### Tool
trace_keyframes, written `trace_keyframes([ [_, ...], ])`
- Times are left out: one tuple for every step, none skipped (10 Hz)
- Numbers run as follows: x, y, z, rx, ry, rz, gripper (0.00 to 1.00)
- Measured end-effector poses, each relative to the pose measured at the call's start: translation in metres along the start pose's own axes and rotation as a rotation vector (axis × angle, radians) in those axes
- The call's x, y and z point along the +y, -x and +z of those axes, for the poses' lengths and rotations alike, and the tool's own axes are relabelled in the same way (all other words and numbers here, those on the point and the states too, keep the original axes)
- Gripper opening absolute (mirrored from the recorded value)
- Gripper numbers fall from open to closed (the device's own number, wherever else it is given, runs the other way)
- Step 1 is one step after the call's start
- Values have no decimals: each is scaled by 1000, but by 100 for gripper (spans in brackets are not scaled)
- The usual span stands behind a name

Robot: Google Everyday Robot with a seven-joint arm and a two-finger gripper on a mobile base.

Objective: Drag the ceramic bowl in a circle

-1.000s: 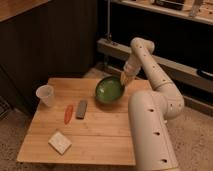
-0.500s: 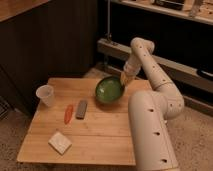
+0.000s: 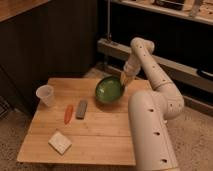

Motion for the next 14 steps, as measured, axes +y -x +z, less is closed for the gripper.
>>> trace_keyframes([
  [0,0,0,0,0,0,0],
  [0,0,0,0,0,0,0],
  [-1,0,2,-3,-5,0,0],
  [-1,1,3,-8,-8,-4,0],
  [-2,2,5,-10,-16,-8,0],
  [-5,3,11,-13,-42,-24,0],
  [-15,5,25,-16,-119,-62,0],
  [-23,8,34,-26,-176,-85,0],
  [-29,11,47,-45,-200,-95,0],
  [-34,15,57,-61,-199,-100,0],
  [-34,25,69,-84,-187,-89,0],
  [-30,38,80,-105,-168,-79,0],
  [-27,47,86,-115,-144,-73,0],
  [-20,57,85,-123,-112,-61,0],
])
